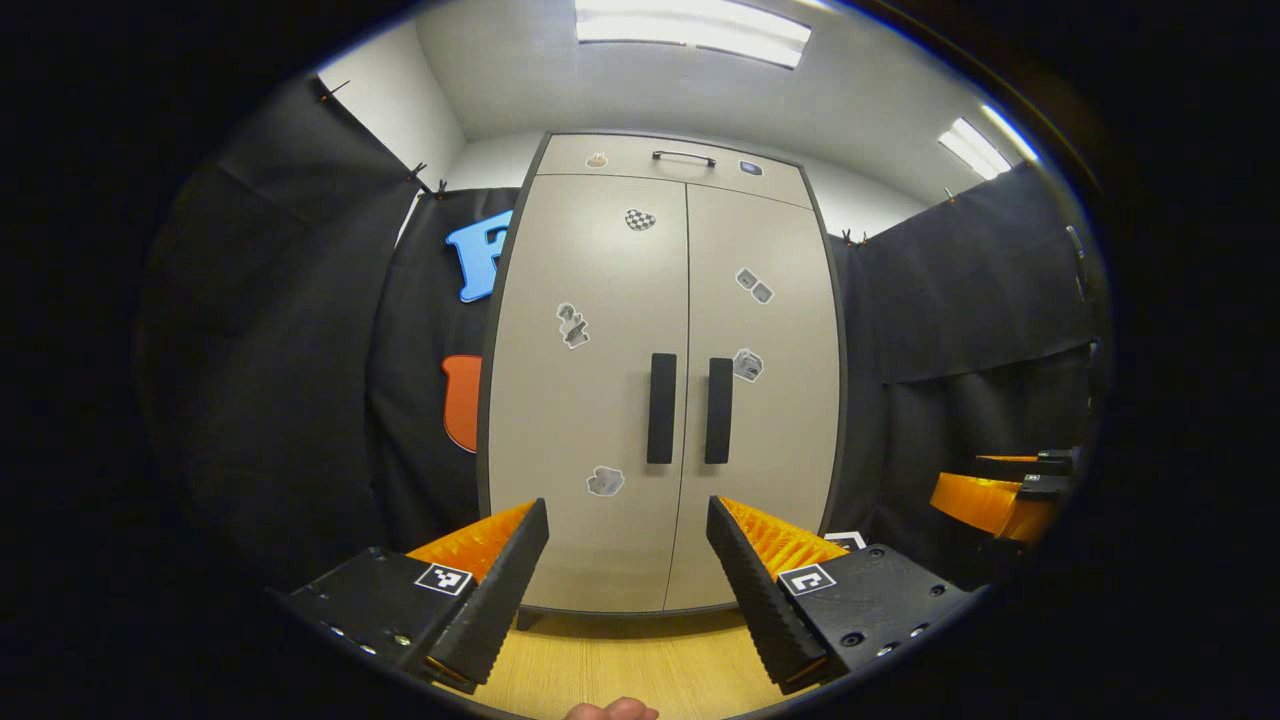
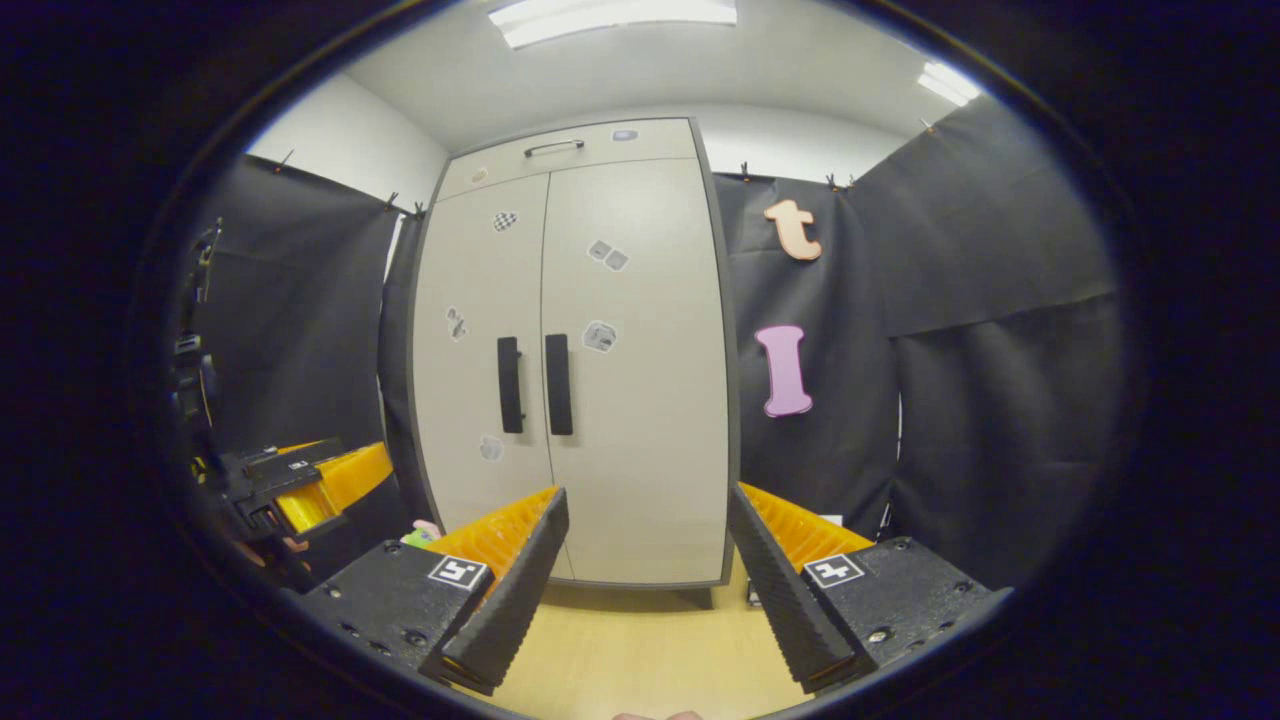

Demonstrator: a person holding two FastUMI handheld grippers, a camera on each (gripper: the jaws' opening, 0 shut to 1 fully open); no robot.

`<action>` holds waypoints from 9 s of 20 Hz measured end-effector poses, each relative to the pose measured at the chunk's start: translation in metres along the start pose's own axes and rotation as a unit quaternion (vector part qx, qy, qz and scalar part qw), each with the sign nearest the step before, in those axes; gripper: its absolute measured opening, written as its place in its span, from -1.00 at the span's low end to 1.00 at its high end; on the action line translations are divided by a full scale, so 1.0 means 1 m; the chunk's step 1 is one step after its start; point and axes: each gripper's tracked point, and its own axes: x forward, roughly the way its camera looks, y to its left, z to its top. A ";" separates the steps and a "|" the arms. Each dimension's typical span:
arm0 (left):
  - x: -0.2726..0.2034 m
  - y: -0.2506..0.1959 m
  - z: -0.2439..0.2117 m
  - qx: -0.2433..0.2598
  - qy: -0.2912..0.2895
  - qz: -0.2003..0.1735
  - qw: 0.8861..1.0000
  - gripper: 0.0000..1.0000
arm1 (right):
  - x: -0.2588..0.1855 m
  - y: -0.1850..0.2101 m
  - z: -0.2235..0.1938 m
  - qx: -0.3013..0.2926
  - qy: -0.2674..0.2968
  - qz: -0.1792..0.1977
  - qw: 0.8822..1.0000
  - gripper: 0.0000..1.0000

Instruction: Open the right door of the double-door shoe cabinet with the right hand, and open the left door with the left hand.

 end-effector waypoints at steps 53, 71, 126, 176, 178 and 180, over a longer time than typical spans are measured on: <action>0.003 0.024 0.000 0.022 0.002 0.033 0.999 0.91 | 0.053 0.032 0.019 0.006 -0.014 0.017 1.000 0.93; -0.043 0.064 -0.031 -0.001 0.041 0.034 0.999 0.91 | 0.263 0.100 0.058 -0.045 0.010 -0.018 0.999 1.00; -0.033 -0.019 -0.025 0.019 0.031 0.019 0.999 0.91 | 0.170 0.028 0.060 -0.030 0.036 0.015 0.999 -0.72; 0.246 -0.049 0.023 0.028 0.020 -0.005 0.999 0.89 | 0.132 0.026 0.035 0.013 0.022 -0.022 0.999 0.87; 0.252 -0.044 0.022 0.025 0.023 0.003 0.999 0.89 | 0.131 0.023 0.034 0.021 0.025 -0.030 0.999 0.83; 0.254 -0.042 0.024 0.015 0.027 0.006 0.999 0.89 | 0.131 0.022 0.033 0.029 0.029 -0.035 0.999 0.83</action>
